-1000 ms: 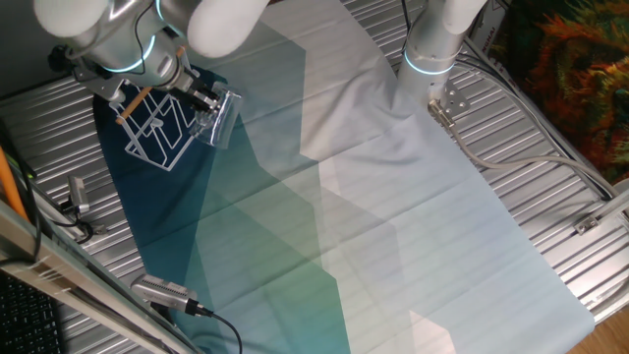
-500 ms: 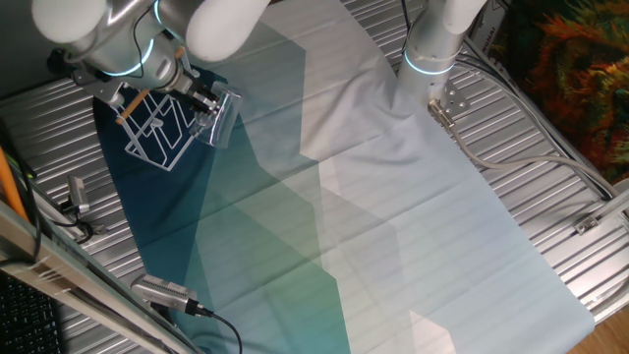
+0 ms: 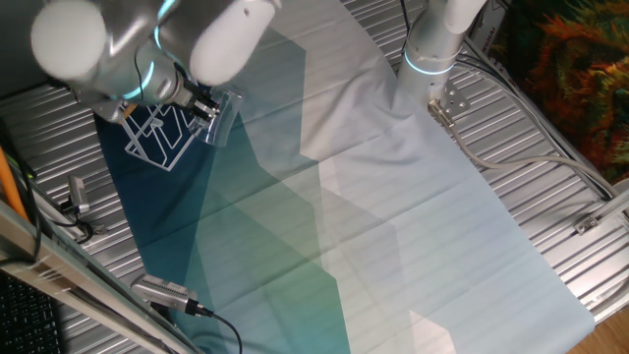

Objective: Put the cup on the cup rack

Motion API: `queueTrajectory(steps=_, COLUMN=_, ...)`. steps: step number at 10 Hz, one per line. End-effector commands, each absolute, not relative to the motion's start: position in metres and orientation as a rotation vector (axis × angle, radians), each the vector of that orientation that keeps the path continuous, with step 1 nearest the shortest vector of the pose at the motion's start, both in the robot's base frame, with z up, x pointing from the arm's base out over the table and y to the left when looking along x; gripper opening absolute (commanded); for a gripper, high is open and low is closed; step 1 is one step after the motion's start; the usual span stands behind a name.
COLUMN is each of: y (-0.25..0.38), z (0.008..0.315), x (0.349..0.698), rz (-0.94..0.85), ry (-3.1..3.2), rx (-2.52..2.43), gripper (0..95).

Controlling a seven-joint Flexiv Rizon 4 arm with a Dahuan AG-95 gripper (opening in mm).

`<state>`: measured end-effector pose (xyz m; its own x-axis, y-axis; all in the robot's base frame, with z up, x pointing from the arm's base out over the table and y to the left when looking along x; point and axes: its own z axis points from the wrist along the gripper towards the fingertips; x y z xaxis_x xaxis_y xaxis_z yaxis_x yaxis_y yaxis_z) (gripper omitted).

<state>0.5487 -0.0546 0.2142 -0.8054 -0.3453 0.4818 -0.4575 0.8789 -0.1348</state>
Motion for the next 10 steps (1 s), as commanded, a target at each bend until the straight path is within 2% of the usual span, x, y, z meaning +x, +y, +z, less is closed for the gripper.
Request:
queueTrajectory(steps=1, y=-0.0563, z=0.2084, x=0.5476, rz=0.365, ry=-2.570, rx=0.570, gripper=0.0)
queueTrajectory(steps=10, y=-0.0570, z=0.2088, x=0.5475, rz=0.344, ry=-2.523, rx=0.597, gripper=0.0)
